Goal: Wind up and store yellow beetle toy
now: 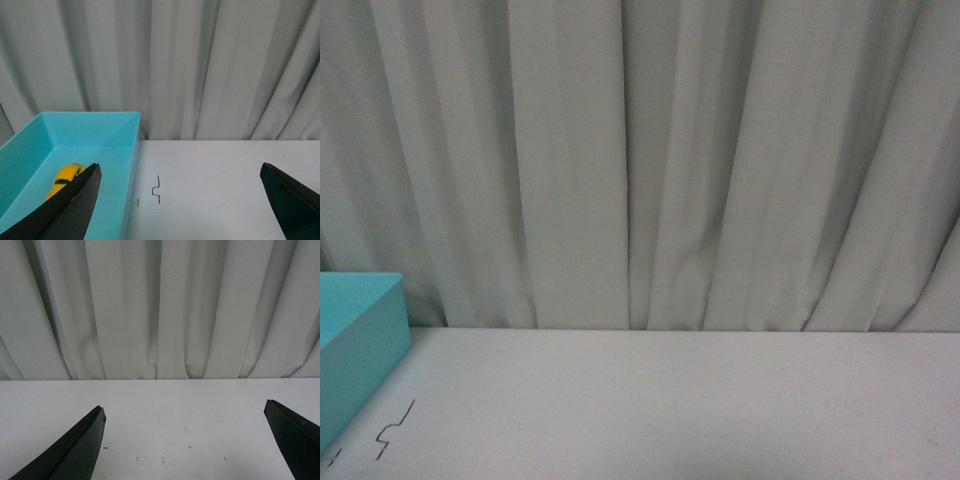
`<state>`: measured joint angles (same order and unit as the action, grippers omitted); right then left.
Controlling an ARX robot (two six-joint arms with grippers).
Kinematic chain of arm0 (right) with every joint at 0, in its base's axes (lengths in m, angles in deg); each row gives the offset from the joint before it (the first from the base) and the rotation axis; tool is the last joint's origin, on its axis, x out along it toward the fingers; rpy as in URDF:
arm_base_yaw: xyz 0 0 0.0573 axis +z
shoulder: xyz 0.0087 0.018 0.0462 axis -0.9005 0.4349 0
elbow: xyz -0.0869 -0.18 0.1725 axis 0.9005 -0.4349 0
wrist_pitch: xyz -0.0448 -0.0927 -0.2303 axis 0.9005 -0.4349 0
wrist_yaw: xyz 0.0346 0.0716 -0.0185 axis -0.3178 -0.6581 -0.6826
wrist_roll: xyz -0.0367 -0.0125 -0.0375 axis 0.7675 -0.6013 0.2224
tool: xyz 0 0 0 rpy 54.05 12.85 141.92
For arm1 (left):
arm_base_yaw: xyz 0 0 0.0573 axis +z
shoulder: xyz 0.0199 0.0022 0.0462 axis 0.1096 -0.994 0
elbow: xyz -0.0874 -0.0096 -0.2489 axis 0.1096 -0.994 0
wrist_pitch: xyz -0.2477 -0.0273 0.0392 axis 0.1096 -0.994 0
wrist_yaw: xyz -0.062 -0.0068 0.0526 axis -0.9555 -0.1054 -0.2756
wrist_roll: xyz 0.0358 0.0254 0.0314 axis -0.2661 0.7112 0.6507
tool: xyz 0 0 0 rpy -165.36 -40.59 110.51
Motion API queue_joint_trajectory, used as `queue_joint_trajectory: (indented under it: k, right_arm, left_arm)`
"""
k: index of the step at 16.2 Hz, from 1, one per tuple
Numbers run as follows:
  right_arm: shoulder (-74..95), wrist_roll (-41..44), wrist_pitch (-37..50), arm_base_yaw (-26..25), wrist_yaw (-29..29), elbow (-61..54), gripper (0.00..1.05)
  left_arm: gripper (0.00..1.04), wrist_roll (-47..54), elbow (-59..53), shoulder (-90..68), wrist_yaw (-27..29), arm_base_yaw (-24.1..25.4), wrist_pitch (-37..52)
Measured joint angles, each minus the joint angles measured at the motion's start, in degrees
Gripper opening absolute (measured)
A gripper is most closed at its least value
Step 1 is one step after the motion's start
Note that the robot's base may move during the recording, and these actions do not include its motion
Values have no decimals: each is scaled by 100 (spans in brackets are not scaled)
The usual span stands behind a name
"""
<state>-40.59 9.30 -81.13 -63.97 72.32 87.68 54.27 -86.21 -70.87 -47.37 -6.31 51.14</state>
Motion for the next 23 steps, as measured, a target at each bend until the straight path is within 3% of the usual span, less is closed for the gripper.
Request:
queue_joint_trajectory:
  k: [23]
  right_arm:
    - [-7,0,0,0,0,0,98]
  left_arm:
    - [98,0,0,0,0,0,0]
